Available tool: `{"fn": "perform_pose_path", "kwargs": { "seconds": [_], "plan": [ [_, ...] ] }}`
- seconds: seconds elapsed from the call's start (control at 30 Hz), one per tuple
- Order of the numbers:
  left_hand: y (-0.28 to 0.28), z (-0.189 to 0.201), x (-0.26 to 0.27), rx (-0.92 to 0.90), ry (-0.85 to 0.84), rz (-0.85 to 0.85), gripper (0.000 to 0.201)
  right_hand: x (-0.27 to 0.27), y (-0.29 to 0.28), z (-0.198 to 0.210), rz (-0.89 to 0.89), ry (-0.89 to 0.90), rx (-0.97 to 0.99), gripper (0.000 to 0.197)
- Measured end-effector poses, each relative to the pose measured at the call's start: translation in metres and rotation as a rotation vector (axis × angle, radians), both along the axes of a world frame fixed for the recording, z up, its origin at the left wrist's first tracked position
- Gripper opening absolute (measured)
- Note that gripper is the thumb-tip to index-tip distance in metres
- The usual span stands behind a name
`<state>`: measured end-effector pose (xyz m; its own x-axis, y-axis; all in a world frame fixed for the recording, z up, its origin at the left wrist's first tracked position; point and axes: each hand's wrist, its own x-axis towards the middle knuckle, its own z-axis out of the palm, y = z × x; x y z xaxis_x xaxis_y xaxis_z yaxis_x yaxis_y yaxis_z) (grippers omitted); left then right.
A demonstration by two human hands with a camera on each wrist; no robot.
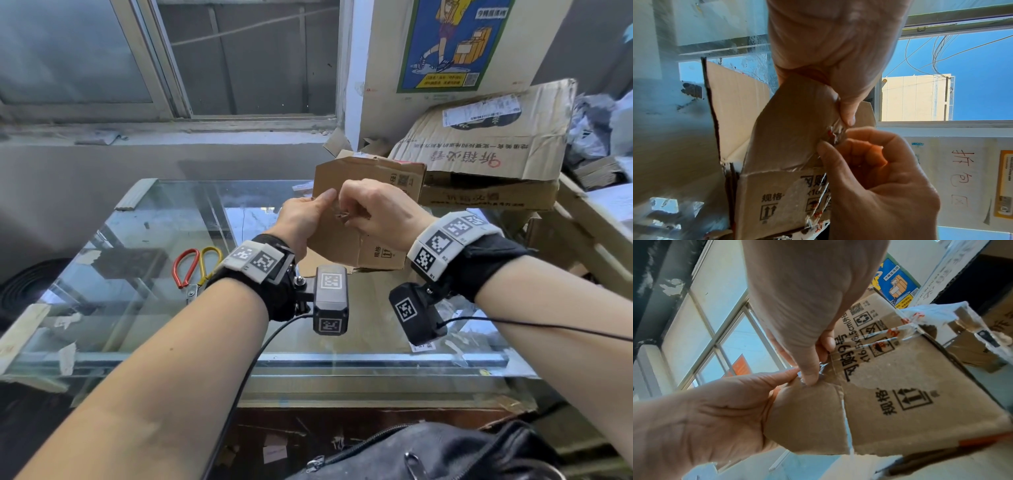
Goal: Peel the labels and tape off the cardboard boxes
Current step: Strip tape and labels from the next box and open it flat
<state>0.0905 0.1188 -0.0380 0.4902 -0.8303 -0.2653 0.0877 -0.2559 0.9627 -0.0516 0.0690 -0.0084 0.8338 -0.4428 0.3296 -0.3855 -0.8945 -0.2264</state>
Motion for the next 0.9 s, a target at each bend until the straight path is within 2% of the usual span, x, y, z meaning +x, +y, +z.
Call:
{"fn": "perform_pose_path", "kwargs": {
  "seconds": [0.07,0.2,0.33,0.5,0.57,0.7,0.77,0.9],
  "plan": [
    [0.000,0.000,0.001,0.006,-0.009,-0.013,0.037,0.001,0.000,0.001,-0.021,0.022,-0.021,0.024],
    [0.000,-0.001,0.003,0.009,0.006,-0.013,0.043,0.002,-0.003,-0.005,0.015,-0.065,-0.099,0.004],
    [0.002,-0.002,0.003,0.003,0.006,0.000,0.047,0.007,-0.004,-0.008,0.009,-0.050,-0.057,0.006],
    [0.003,-0.004,0.007,-0.025,0.056,0.004,0.027,0.002,-0.009,-0.004,0.050,-0.016,0.040,0.006],
    [0.005,-0.005,0.009,-0.027,0.058,0.009,0.024,-0.002,-0.009,-0.001,0.042,0.008,0.054,0.006],
    [0.007,-0.006,0.019,-0.035,0.109,0.068,0.025,-0.009,-0.011,0.000,-0.116,-0.016,0.177,0.011],
    [0.009,-0.006,0.019,-0.040,0.130,0.053,0.026,-0.011,-0.011,0.001,-0.181,-0.071,0.214,0.007],
    [0.010,-0.006,0.011,-0.064,0.172,0.022,0.025,-0.010,-0.007,0.002,-0.235,-0.189,0.286,0.004]
  ]
}}
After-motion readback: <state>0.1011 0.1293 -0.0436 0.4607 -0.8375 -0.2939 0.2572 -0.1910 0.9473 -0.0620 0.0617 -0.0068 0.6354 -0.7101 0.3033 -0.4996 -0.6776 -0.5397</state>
